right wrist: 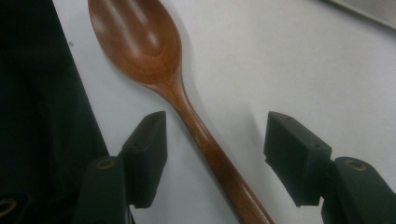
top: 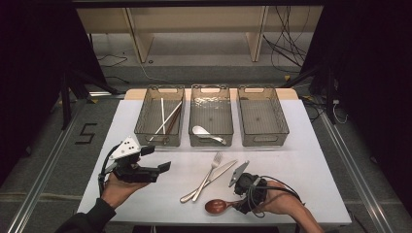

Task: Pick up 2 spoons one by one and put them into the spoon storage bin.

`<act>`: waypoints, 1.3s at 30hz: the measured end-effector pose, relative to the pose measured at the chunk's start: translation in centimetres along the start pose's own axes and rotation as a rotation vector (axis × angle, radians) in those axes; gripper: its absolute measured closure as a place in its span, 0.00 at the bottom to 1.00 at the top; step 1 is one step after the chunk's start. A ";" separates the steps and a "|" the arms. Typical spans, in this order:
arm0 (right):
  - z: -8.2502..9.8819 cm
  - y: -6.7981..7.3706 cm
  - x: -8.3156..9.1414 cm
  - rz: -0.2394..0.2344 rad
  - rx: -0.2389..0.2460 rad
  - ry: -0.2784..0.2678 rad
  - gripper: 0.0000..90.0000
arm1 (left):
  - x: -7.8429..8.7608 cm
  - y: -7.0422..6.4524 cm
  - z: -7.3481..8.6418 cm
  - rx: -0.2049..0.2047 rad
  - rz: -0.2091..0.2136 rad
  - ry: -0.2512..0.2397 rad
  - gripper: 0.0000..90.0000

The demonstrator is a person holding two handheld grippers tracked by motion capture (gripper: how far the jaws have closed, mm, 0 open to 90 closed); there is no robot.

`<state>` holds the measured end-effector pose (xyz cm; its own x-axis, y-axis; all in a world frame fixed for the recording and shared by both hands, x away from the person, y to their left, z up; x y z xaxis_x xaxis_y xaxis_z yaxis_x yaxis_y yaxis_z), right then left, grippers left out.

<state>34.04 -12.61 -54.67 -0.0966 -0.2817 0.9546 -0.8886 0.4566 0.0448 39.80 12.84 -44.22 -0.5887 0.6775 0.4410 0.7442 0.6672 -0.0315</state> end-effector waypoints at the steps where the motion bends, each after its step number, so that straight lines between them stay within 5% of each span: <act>1: 0.0 0.1 -0.1 0.001 -0.015 0.010 0.46 | 0.0 0.0 0.0 0.001 0.001 0.000 0.18; 14: 0.2 0.2 -0.8 0.025 0.032 0.056 0.68 | 0.0 0.0 0.0 -0.003 -0.001 0.000 0.18; 27: 0.2 0.9 -0.8 0.029 0.133 0.105 0.88 | -0.1 -0.1 0.0 -0.003 0.001 -0.001 0.18; 39: 0.0 1.1 -0.6 0.034 0.145 0.095 0.91 | -0.1 -0.1 0.0 -0.003 0.000 0.001 0.18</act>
<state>33.13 -11.94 -55.19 -0.0906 -0.1838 0.9788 -0.9417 0.3356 -0.0242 39.80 12.75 -44.26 -0.5887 0.6769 0.4419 0.7449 0.6665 -0.0286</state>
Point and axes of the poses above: each handheld gripper's, and its own axes: x roughly backward along the jaws, z roughly out of its underside, y roughly to its left, the point moved 10 cm from there along -x, roughly forward along the jaws, and after that the axes turned 6 degrees about -x, right-handed, at the moved point
